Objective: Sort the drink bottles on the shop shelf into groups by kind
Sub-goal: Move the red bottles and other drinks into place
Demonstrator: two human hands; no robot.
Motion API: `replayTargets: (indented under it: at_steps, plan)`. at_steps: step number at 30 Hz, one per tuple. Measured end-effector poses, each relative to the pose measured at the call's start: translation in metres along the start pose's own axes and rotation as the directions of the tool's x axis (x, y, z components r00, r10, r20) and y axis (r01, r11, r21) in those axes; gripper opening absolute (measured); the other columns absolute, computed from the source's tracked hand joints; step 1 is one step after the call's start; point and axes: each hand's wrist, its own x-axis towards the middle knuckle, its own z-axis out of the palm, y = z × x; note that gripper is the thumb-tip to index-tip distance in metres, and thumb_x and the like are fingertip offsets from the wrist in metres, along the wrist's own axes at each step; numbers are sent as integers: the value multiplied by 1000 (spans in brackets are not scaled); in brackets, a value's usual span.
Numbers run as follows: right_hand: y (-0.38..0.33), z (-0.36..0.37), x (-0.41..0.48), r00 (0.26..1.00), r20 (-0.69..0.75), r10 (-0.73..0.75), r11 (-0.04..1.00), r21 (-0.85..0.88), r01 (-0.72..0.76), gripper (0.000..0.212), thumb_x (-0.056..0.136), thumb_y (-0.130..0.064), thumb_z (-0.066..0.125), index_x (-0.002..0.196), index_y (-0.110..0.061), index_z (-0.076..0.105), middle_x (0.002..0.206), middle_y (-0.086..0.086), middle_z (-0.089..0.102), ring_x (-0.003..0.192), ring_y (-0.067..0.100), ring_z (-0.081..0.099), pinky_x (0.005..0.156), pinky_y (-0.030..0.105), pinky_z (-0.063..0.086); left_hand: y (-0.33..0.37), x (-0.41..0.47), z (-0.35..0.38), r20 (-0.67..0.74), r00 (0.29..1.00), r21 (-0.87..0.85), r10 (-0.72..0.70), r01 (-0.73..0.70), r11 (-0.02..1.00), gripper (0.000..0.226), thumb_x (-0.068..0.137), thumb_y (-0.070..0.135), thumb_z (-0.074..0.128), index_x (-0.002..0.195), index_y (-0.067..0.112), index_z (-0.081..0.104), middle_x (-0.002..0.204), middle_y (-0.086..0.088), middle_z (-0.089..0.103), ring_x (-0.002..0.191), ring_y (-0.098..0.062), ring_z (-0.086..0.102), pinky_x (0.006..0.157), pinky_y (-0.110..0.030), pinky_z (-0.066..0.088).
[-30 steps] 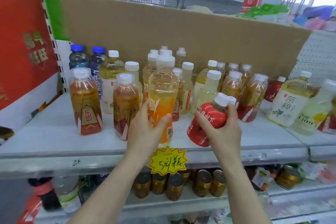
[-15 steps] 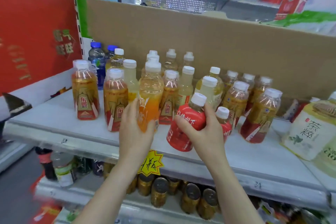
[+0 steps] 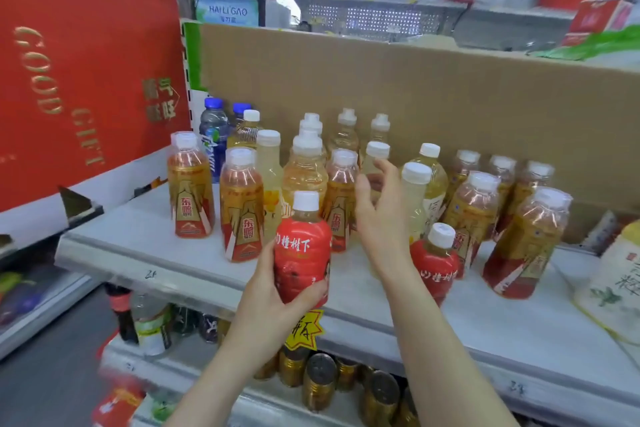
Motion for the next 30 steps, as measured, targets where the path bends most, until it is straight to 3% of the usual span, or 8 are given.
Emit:
replayTargets:
  at_steps: [2,6,9,13,17,21,24,30]
  plan:
    - [6,13,25,998,32,48,992,-121,-43,42,104,-32,50,142,-16,44,128,-1,56,116,12,52,100,29,41,-3,3,-9,-6,1000,22,-28,28,999,99,51,70,73,139,42,37,116,14,63,100,-2,66,89,-30,55]
    - [10,44,47,984,126,123,958,-272,-85,55,101,-35,52,148,-10,36,136,12,57,126,33,53,104,48,44,-7,4,-20,-23,999,36,-24,25,999,105,50,71,74,142,35,38,120,10,63,104,-7,65,92,-34,55]
    - [4,49,42,980,123,156,951,-289,-115,61,104,-32,51,153,-8,25,149,16,42,131,35,48,102,42,42,-12,2,-26,-15,999,24,-31,32,999,102,51,69,74,140,38,38,119,12,63,103,-4,65,89,-31,55]
    - [-5,34,18,988,102,112,928,-366,-68,61,105,-29,48,153,-2,21,145,23,39,126,39,48,99,44,42,-17,1,-31,-12,999,-14,-36,36,999,97,52,66,75,138,40,39,117,15,63,97,5,64,87,-27,54]
    - [-15,13,-21,994,61,86,933,-356,-59,64,103,-41,51,153,-12,23,146,13,42,127,28,49,96,35,42,-22,2,-35,12,999,-49,-37,38,998,98,52,66,75,139,37,40,119,12,63,102,-2,65,89,-30,54]
    - [-20,5,-52,997,19,74,962,-265,-66,64,96,-48,61,148,-28,30,138,-7,49,119,11,52,97,31,46,-21,2,-36,29,999,-90,-16,19,996,92,56,63,75,138,36,41,118,13,64,99,5,64,85,-24,51]
    - [-18,6,-61,996,25,87,976,-202,-80,77,90,-46,71,150,-35,24,139,-11,50,120,8,54,99,31,48,-17,0,-36,50,998,-136,-25,31,990,75,61,54,76,128,44,44,118,10,62,99,-1,64,82,-23,51]
    - [-30,-22,-83,994,-89,71,989,-125,-82,74,86,-47,74,145,-39,31,124,-15,62,110,5,64,98,36,54,-15,-3,-34,88,996,-246,-33,54,968,78,53,67,75,123,43,52,113,8,69,104,-15,68,94,-49,54]
